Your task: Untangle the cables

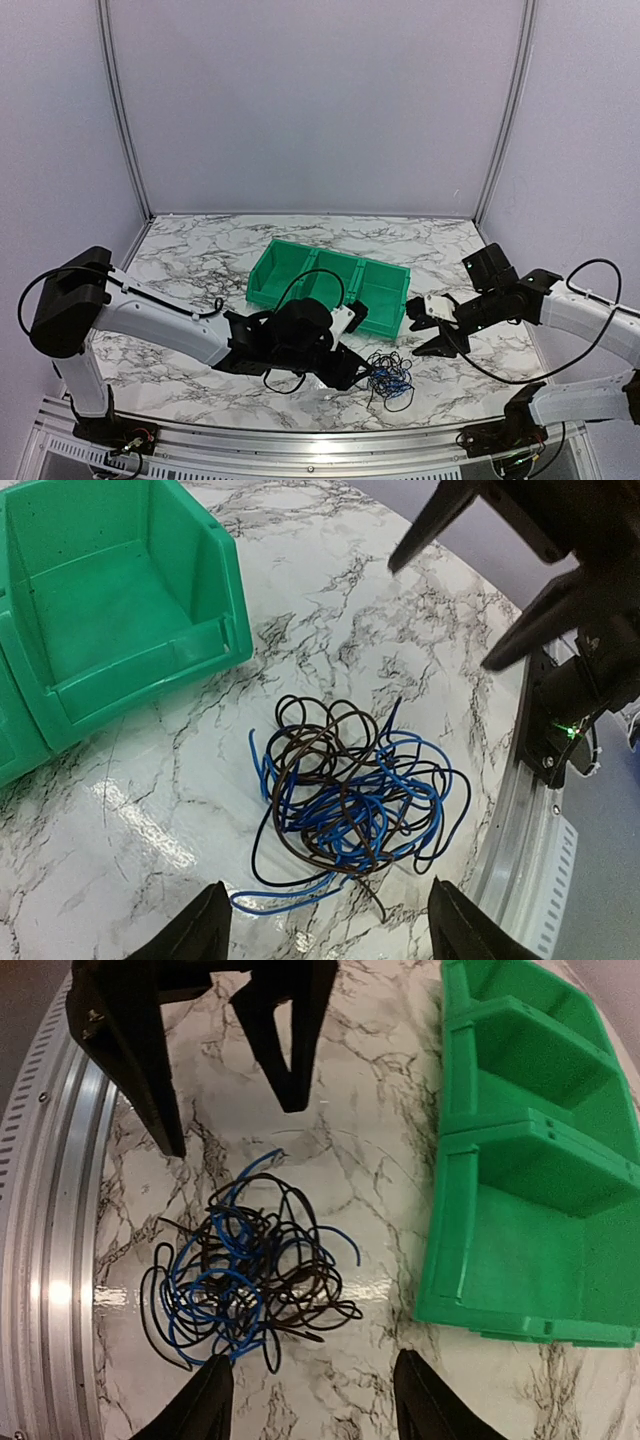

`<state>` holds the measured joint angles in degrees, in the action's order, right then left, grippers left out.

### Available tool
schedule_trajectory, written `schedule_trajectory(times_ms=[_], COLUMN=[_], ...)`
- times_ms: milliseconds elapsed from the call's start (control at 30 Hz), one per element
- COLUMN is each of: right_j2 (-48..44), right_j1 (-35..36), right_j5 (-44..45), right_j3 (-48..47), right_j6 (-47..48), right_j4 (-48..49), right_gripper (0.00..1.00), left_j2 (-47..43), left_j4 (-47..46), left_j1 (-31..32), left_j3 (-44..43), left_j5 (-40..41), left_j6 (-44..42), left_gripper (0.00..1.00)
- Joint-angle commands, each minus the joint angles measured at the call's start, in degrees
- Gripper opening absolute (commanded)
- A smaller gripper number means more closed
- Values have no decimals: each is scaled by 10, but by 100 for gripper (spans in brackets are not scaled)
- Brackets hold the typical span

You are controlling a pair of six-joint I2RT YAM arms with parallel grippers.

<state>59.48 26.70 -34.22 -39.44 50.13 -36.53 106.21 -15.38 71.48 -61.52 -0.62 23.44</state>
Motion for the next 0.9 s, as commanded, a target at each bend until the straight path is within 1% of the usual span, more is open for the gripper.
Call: schedule_trajectory(times_ms=[0, 100, 267, 467, 533, 733, 867], right_j2=[36, 65, 84, 83, 87, 121, 136], right_j1=[61, 75, 75, 75, 75, 75, 80], right_j5=[22, 37, 72, 83, 82, 84, 63], right_j3=[-2, -8, -7, 7, 11, 12, 2], right_j6=[23, 38, 54, 40, 33, 17, 7], right_j4=[-13, -29, -46, -23, -8, 27, 30], right_gripper=[54, 54, 49, 45, 42, 23, 6], left_j2=[-22, -51, -78, -76, -70, -68, -83], left_j4=[-70, -102, -109, -123, -124, -127, -130], left_j1=[3, 3, 4, 5, 4, 4, 4], left_j3=[37, 86, 124, 128, 122, 121, 141], left_j5=[20, 38, 60, 61, 58, 62, 83], left_j6=[29, 41, 51, 52, 51, 49, 53], left_gripper=[69, 69, 70, 70, 70, 70, 70])
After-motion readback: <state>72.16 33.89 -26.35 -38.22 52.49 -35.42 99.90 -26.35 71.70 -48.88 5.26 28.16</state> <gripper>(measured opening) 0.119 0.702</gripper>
